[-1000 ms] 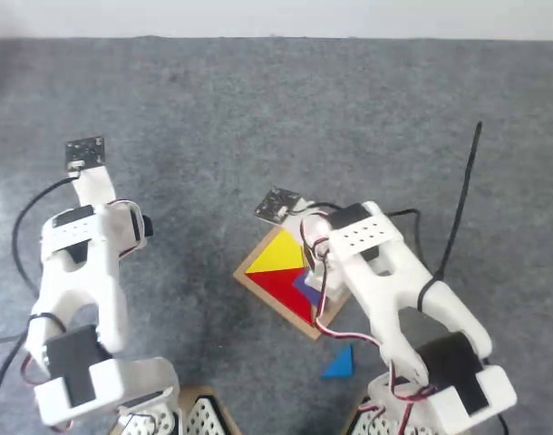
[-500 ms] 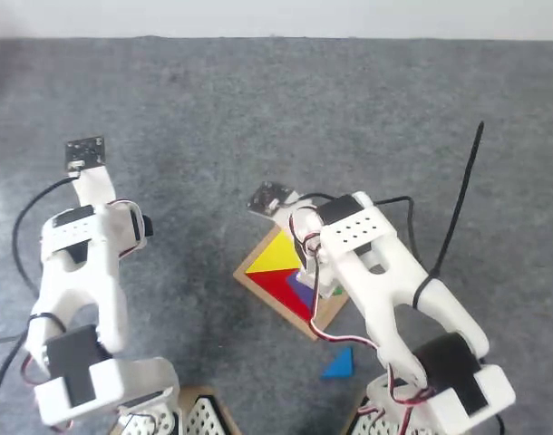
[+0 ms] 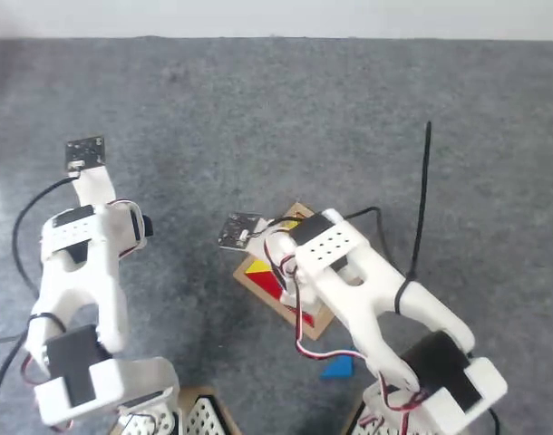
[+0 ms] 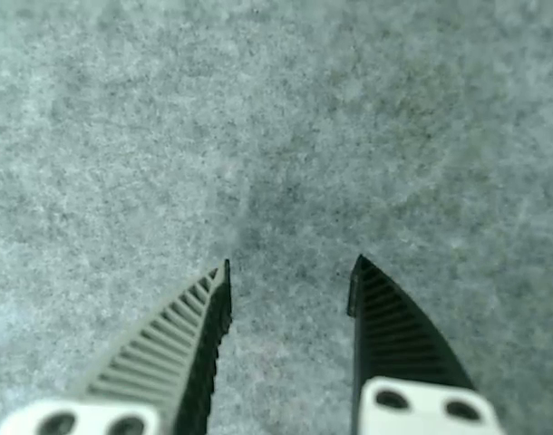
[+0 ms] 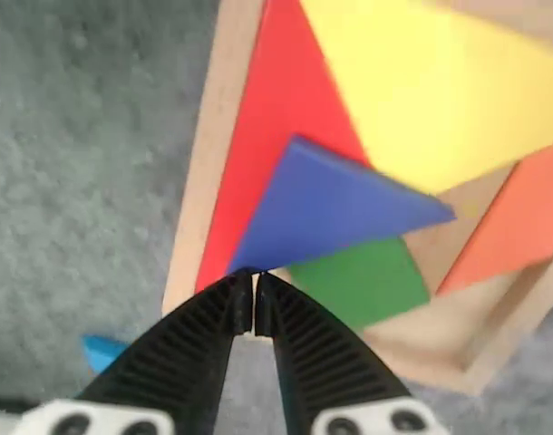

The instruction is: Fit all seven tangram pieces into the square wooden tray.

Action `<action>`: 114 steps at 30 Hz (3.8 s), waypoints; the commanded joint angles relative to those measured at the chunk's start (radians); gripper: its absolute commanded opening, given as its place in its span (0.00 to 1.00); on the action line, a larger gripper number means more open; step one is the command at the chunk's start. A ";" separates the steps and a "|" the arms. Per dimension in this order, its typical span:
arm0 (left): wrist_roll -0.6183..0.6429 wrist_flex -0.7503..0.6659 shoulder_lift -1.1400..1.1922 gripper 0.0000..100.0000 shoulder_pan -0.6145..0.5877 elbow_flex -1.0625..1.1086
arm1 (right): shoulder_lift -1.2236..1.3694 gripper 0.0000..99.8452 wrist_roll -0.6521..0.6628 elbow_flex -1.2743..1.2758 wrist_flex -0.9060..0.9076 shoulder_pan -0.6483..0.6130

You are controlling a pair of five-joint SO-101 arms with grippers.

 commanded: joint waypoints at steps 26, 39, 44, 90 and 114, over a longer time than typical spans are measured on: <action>0.003 -0.017 -0.041 0.21 0.005 -0.002 | 0.042 0.01 -0.308 -0.110 -0.417 0.045; 0.003 -0.020 -0.041 0.21 0.005 -0.002 | 0.274 0.01 -0.308 -0.267 -0.364 0.140; 0.003 -0.020 -0.041 0.21 0.005 -0.002 | 0.222 0.01 -0.308 -0.252 -0.305 0.180; 0.003 -0.021 -0.040 0.21 0.005 -0.002 | 0.093 0.14 -0.308 -0.175 -0.217 0.334; 0.003 -0.018 -0.040 0.21 0.003 -0.002 | -0.140 0.14 -0.307 0.026 -0.266 0.297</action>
